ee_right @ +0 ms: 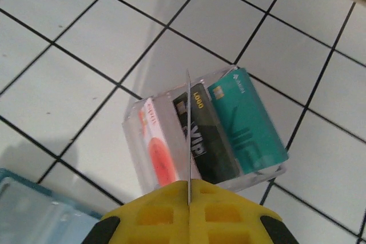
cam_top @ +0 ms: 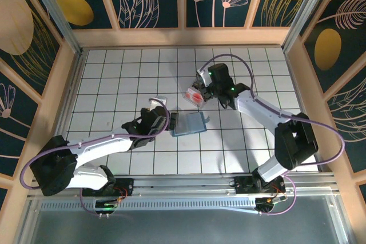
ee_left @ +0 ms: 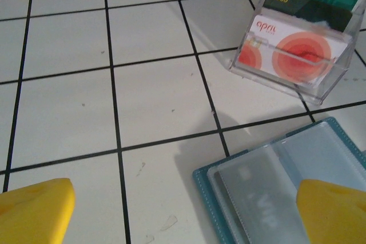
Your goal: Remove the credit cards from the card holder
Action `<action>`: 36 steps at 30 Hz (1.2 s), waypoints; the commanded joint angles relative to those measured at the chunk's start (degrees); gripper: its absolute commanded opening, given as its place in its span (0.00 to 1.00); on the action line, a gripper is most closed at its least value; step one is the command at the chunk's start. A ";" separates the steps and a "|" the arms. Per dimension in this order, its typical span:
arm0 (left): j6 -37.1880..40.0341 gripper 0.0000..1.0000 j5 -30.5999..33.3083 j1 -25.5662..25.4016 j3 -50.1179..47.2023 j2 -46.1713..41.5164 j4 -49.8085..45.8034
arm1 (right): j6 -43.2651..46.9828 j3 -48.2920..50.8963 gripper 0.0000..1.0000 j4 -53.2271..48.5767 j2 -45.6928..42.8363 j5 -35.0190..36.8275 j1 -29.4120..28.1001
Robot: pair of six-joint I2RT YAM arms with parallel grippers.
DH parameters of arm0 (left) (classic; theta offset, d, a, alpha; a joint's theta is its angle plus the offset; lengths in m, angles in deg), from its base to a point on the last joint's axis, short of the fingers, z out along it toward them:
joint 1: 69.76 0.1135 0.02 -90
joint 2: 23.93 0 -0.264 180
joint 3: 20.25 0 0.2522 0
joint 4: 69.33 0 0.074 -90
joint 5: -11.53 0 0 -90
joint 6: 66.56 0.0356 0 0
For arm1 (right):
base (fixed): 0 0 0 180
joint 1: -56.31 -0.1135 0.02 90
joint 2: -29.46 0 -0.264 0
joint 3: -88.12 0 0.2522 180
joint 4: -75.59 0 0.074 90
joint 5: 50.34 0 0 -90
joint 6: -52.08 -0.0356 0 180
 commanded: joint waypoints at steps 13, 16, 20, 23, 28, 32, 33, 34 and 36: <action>-3.11 0.99 2.12 0.21 -1.02 -0.08 1.26 | 14.90 -9.99 0.00 -5.49 10.30 -7.22 3.84; -3.08 0.99 2.08 0.28 -0.93 -0.04 1.50 | 15.36 -11.13 0.00 -6.61 12.02 -6.53 4.05; -2.87 0.99 2.21 0.24 -0.75 0.08 1.70 | 15.61 -11.86 0.00 -7.20 13.71 -7.17 4.47; -2.59 0.99 2.11 0.21 -0.38 0.48 1.61 | 15.72 -12.49 0.00 -7.88 15.04 -7.23 4.80; -2.41 0.99 2.20 0.23 -0.14 0.92 1.32 | 16.29 -13.55 0.00 -9.36 17.21 -8.11 5.11; -2.71 0.99 2.25 0.21 -0.14 1.17 1.00 | 16.83 -14.52 0.00 -10.95 18.90 -8.72 5.38; -2.66 0.99 2.23 0.21 -0.06 1.31 0.92 | 17.02 -14.91 0.00 -11.48 19.40 -8.76 5.34; -2.68 0.99 2.22 0.24 0.08 1.40 0.78 | 17.10 -15.33 0.00 -12.04 19.79 -8.73 5.41; -2.63 0.99 2.21 0.27 0.22 1.50 0.82 | 17.24 -16.31 0.00 -12.98 20.70 -8.73 5.46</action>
